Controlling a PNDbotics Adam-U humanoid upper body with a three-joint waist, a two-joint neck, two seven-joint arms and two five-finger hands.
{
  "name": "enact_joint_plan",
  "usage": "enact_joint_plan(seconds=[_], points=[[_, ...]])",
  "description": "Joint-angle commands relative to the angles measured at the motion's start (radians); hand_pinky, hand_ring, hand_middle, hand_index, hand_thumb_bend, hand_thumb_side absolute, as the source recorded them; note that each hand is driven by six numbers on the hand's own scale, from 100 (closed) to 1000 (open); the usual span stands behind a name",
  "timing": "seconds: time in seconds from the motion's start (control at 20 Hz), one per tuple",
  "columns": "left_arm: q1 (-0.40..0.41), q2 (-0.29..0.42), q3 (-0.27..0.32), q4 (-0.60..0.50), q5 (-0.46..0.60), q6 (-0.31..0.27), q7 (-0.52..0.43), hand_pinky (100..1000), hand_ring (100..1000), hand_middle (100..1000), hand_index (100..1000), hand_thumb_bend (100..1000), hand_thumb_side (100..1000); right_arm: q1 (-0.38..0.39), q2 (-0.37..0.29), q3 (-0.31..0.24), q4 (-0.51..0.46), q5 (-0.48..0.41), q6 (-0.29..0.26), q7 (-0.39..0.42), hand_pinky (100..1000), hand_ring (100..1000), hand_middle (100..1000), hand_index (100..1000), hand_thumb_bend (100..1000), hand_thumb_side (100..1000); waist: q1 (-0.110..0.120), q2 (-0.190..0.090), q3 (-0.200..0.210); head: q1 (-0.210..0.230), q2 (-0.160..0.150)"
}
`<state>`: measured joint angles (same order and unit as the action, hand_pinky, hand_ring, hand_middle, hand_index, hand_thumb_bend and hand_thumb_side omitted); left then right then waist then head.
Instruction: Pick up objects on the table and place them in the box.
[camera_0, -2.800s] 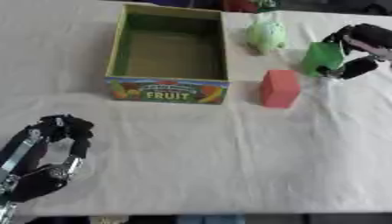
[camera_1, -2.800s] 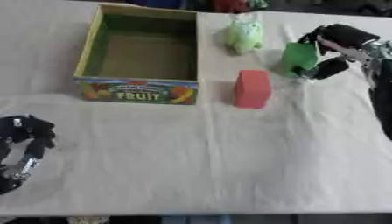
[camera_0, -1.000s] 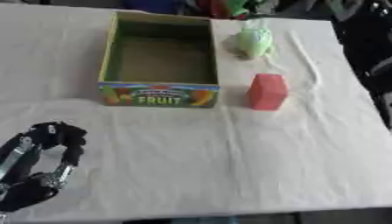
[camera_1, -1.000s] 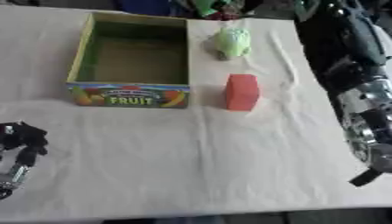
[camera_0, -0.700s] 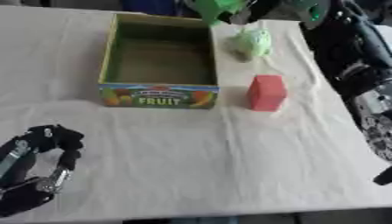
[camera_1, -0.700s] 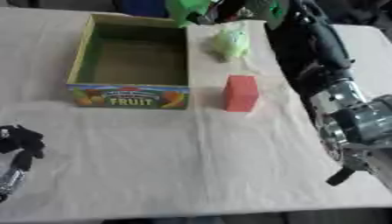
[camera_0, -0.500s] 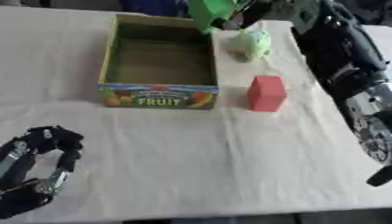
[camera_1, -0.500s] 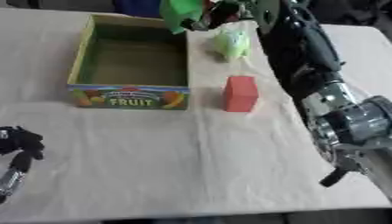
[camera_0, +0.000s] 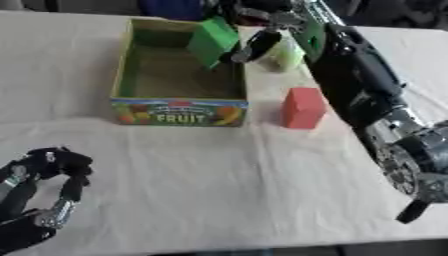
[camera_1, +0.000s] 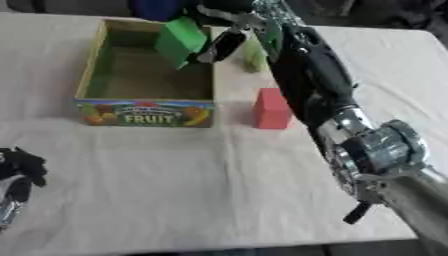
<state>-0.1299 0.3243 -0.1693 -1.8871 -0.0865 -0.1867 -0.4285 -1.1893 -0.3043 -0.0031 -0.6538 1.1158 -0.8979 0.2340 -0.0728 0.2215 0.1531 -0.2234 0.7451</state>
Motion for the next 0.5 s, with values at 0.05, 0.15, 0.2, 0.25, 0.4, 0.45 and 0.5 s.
enact_joint_plan(seconds=[0.05,0.15,0.2,0.25,0.4,0.45,0.5], points=[[-0.011,0.003,-0.003,-0.014,0.007,0.0,-0.004,595,534,556,734,100,400,-0.016,-0.008,0.005,-0.016,0.05,-0.009,-0.035,617,597,683,931,449,494,0.007,-0.015,-0.001,-0.007,-0.008],[-0.012,0.003,-0.003,-0.013,0.008,0.001,-0.005,595,535,556,734,100,400,-0.014,-0.007,0.01,-0.02,0.079,-0.009,-0.065,633,629,730,950,462,646,0.006,-0.015,-0.001,-0.01,-0.008],[-0.013,0.003,-0.004,-0.013,0.008,0.001,-0.005,595,535,556,734,100,400,-0.014,-0.007,0.014,-0.022,0.093,-0.009,-0.079,641,651,753,956,470,689,0.006,-0.015,-0.001,-0.009,-0.008],[-0.014,0.003,-0.004,-0.013,0.009,0.001,-0.005,595,535,557,734,100,400,-0.014,-0.007,0.017,-0.023,0.104,-0.009,-0.092,647,668,775,960,476,704,0.006,-0.016,-0.002,-0.009,-0.008],[-0.012,0.005,-0.002,-0.013,0.008,0.001,-0.005,595,535,557,734,100,399,-0.021,-0.017,0.027,-0.034,0.106,-0.009,-0.125,649,672,783,961,470,661,0.005,-0.016,-0.006,-0.007,-0.008],[-0.011,0.006,-0.001,-0.012,0.007,0.001,-0.004,595,535,557,734,100,400,-0.027,-0.024,0.032,-0.041,0.096,-0.009,-0.133,650,672,782,962,463,630,0.003,-0.016,-0.009,-0.007,-0.007],[-0.01,0.007,0.002,-0.011,0.005,0.002,-0.002,595,535,557,734,100,401,-0.033,-0.034,0.04,-0.052,0.08,-0.009,-0.141,651,673,783,963,453,586,0.001,-0.016,-0.013,-0.004,-0.006]])
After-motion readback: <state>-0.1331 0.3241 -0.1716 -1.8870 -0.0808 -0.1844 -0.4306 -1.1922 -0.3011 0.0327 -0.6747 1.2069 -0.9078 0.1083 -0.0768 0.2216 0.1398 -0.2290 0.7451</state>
